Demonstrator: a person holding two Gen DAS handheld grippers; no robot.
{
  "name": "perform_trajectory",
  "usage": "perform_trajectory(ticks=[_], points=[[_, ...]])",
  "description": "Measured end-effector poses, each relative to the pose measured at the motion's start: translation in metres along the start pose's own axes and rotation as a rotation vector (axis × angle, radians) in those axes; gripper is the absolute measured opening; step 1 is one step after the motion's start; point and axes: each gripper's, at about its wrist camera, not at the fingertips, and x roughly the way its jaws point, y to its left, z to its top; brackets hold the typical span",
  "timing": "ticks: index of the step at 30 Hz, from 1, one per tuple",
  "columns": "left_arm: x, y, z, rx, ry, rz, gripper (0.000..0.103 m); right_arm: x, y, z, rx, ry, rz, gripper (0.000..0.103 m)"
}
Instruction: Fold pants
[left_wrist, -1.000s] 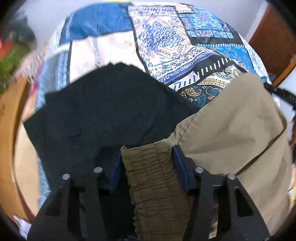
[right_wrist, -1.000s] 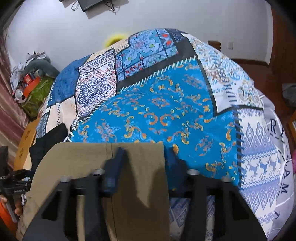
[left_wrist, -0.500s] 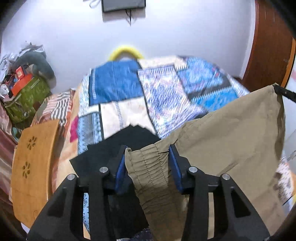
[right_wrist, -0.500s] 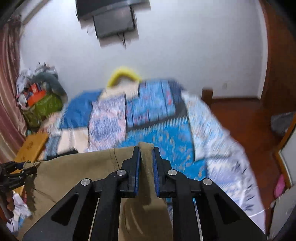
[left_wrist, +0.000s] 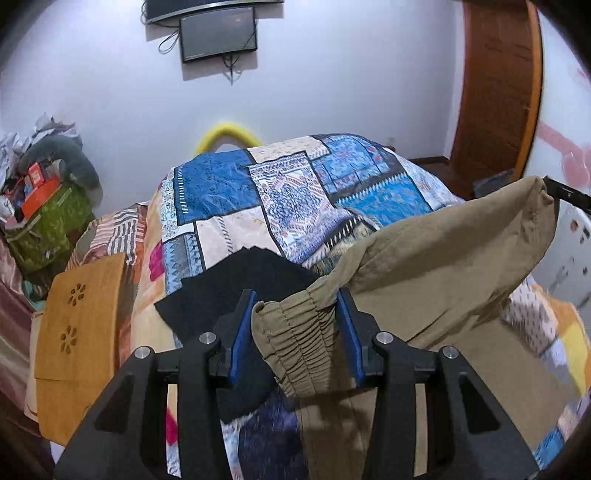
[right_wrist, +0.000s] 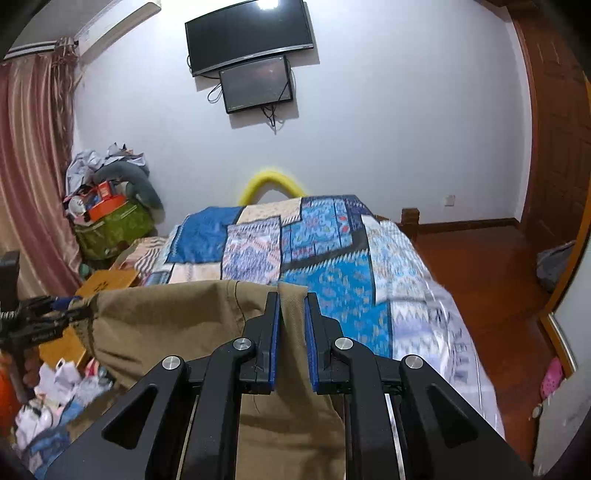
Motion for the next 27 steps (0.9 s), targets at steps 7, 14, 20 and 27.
perform_trajectory(ticks=[7, 14, 20, 27], points=[[-0.027, -0.017, -0.051, 0.046, 0.019, 0.004, 0.043, -0.037, 0.014, -0.059, -0.010, 0.070, 0.017, 0.011], [-0.042, -0.026, -0.100, 0.061, 0.046, -0.015, 0.043, -0.052, 0.021, -0.119, 0.002, 0.174, 0.025, 0.011], [-0.046, -0.029, -0.130, 0.081, 0.111, -0.024, 0.046, -0.058, 0.024, -0.161, 0.040, 0.246, 0.021, 0.012], [-0.057, -0.029, -0.146, 0.095, 0.146, 0.027, 0.062, -0.079, 0.029, -0.178, 0.066, 0.292, -0.012, 0.021]])
